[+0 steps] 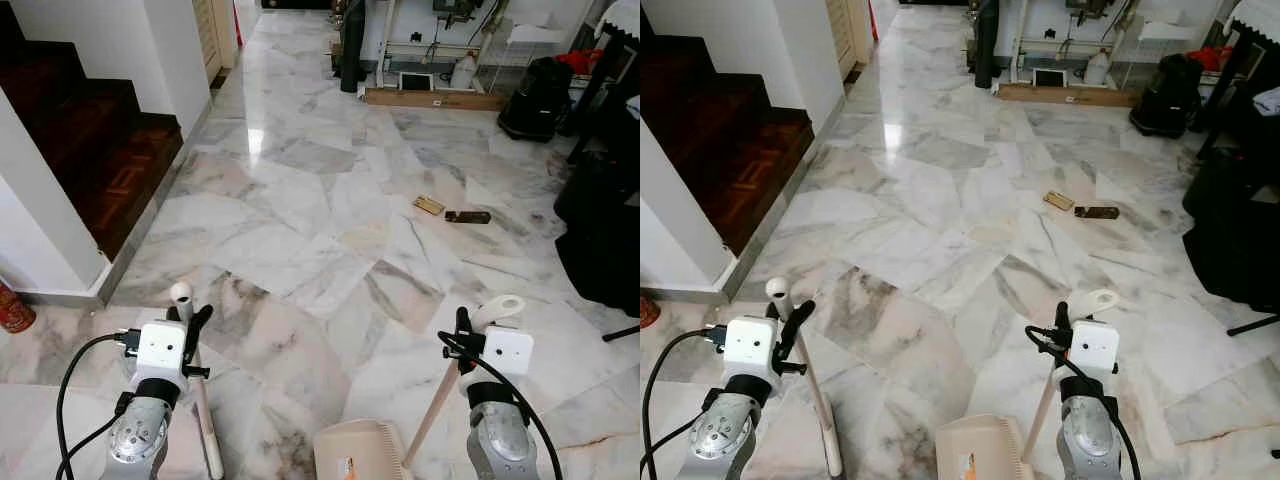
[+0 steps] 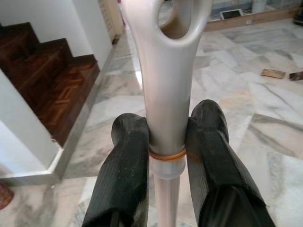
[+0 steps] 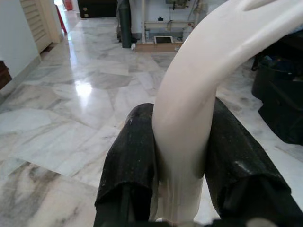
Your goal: Sweep floor
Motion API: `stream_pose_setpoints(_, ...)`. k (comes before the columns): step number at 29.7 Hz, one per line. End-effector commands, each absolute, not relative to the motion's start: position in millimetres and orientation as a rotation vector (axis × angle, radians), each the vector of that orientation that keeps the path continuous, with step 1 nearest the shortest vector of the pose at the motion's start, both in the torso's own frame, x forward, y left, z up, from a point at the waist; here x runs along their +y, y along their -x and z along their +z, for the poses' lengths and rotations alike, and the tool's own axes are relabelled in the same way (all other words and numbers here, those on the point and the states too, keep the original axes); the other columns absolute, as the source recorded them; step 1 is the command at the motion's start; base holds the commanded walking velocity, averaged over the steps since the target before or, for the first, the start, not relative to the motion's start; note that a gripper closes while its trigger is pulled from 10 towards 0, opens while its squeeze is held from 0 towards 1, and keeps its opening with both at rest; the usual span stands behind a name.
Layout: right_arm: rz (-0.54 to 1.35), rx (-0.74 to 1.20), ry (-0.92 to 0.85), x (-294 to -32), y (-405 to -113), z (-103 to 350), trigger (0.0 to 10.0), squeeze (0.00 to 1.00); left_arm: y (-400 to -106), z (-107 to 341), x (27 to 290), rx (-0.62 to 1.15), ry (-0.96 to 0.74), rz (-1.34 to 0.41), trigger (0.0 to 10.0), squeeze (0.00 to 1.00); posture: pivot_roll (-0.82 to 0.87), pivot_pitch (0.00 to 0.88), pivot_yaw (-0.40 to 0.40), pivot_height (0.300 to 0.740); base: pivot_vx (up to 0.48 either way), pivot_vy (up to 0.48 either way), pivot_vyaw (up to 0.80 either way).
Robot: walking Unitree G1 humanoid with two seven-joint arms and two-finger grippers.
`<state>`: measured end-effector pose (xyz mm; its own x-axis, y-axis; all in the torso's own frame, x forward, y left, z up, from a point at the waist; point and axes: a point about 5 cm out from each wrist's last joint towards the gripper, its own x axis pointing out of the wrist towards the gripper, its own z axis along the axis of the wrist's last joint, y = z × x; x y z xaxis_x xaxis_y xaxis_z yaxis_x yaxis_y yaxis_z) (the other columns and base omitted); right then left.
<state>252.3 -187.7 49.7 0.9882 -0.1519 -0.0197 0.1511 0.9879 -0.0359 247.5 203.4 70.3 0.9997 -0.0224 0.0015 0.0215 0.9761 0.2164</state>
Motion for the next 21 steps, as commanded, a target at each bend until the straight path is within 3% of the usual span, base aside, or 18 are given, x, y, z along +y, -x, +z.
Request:
stream_pose_setpoints(1, -0.134, -0.026, 0.034, -184.4, -257.7, 59.6, 10.0, 0.0, -250.2, 77.6, 199.2, -0.041, -0.204, -0.041, 10.0, 0.0, 0.08, 0.005, 0.01, 0.74, 0.0, 0.0, 0.0)
stream_pose_setpoints(21, -0.148, -0.032, 0.039, -187.9, -259.1, 61.2, 10.0, 0.0, -250.8, 79.5, 198.6, -0.048, -0.195, -0.034, 10.0, 0.0, 0.07, 0.024, 0.007, 0.74, 0.015, 0.0, 0.0)
